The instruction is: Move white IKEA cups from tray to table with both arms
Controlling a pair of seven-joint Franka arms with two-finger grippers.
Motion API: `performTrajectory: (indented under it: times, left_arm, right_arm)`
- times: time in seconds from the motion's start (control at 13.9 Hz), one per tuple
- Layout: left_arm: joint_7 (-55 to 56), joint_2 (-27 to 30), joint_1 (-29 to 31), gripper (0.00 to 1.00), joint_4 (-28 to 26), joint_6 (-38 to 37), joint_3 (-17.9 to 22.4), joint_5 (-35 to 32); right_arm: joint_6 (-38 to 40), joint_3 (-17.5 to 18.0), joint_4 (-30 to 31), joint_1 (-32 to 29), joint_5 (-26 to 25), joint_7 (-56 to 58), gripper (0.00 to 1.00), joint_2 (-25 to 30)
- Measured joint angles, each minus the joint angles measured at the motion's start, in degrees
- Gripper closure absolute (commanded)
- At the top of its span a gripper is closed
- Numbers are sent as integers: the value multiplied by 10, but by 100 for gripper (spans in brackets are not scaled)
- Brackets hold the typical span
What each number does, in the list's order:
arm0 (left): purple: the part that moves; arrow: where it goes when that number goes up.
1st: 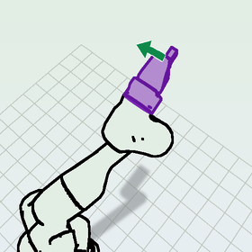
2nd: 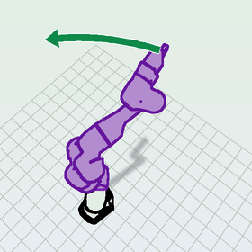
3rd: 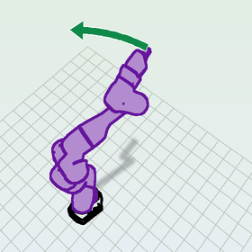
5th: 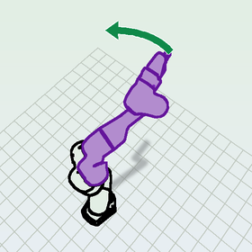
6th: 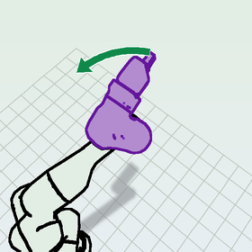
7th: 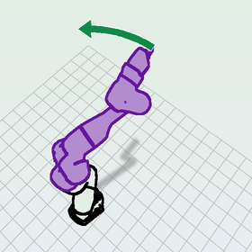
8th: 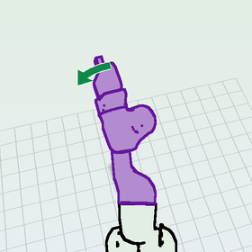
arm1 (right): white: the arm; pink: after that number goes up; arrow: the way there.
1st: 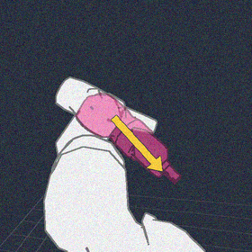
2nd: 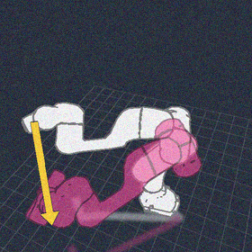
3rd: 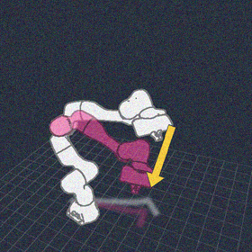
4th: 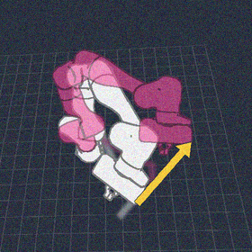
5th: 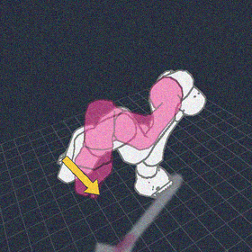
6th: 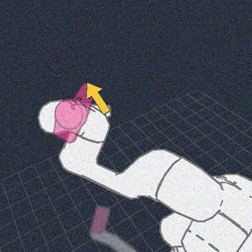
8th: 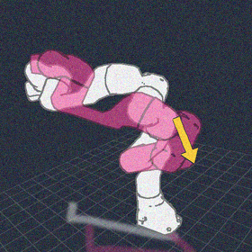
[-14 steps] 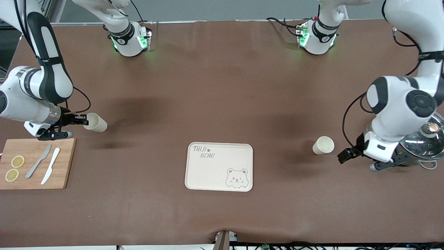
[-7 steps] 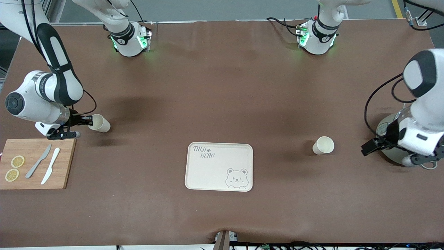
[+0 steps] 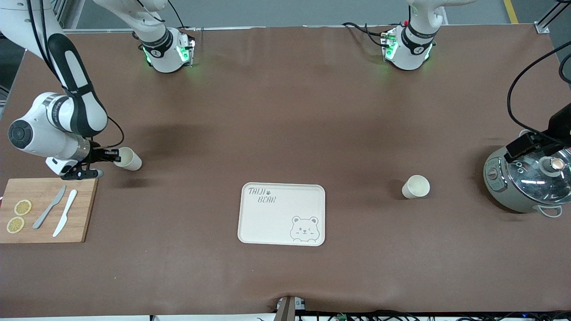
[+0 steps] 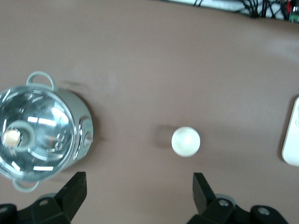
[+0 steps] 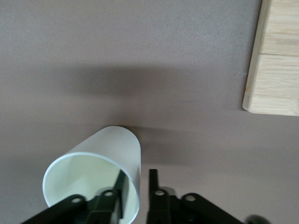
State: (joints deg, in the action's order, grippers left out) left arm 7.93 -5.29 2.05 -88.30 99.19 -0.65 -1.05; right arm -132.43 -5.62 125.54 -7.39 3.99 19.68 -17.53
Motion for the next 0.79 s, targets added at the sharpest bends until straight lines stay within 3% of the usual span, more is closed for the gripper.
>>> performTrajectory:
  times: [0.29, 0.79]
  left_arm:
    - [0, 45, 2, 0, 0, -50, -2, 0]
    - [0, 94, 3, 0, -3, -140, -7, 0]
  right_arm:
    - [67, 4, -46, 0, 0, 0, 0, 1]
    - [194, 14, -182, 7, 0, 1, 0, -1]
